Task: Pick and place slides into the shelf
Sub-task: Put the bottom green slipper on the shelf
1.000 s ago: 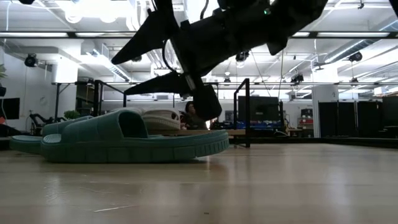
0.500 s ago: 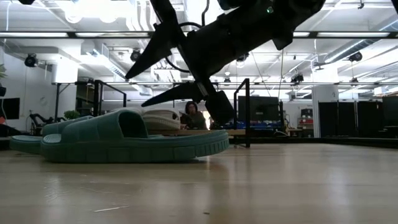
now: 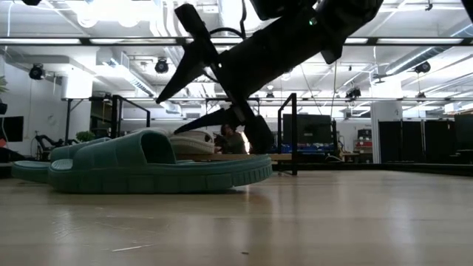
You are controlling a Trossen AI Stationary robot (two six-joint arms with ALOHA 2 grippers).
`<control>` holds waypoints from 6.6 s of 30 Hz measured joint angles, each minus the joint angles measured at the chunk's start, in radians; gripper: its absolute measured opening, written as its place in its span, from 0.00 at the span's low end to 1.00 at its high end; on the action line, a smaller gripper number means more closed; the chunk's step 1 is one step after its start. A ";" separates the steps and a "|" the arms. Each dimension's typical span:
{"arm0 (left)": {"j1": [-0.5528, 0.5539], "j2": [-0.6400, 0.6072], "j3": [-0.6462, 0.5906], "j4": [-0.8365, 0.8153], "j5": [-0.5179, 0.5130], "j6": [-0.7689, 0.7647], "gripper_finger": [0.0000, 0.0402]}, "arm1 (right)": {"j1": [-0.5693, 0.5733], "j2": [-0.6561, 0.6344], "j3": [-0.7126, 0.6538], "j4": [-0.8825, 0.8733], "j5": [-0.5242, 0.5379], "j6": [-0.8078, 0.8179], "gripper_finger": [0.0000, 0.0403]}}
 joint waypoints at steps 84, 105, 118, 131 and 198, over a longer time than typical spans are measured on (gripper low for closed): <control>0.000 0.170 -0.002 -0.007 -0.012 0.193 0.46 | -0.116 -0.286 0.148 0.052 0.725 -0.271 0.02; 0.000 0.403 -0.003 0.194 -0.004 0.031 0.46 | -0.160 -0.292 0.148 0.415 0.738 -0.672 0.02; 0.000 0.516 -0.057 0.446 0.212 -0.285 0.46 | -0.178 -0.292 0.166 0.634 0.568 -0.926 0.02; 0.000 0.691 -0.141 0.879 0.228 -0.314 0.46 | -0.177 -0.292 0.298 0.670 0.470 -1.142 0.02; 0.043 1.060 -0.135 1.564 0.217 -0.211 0.46 | -0.179 -0.292 0.295 0.554 0.294 -1.069 0.02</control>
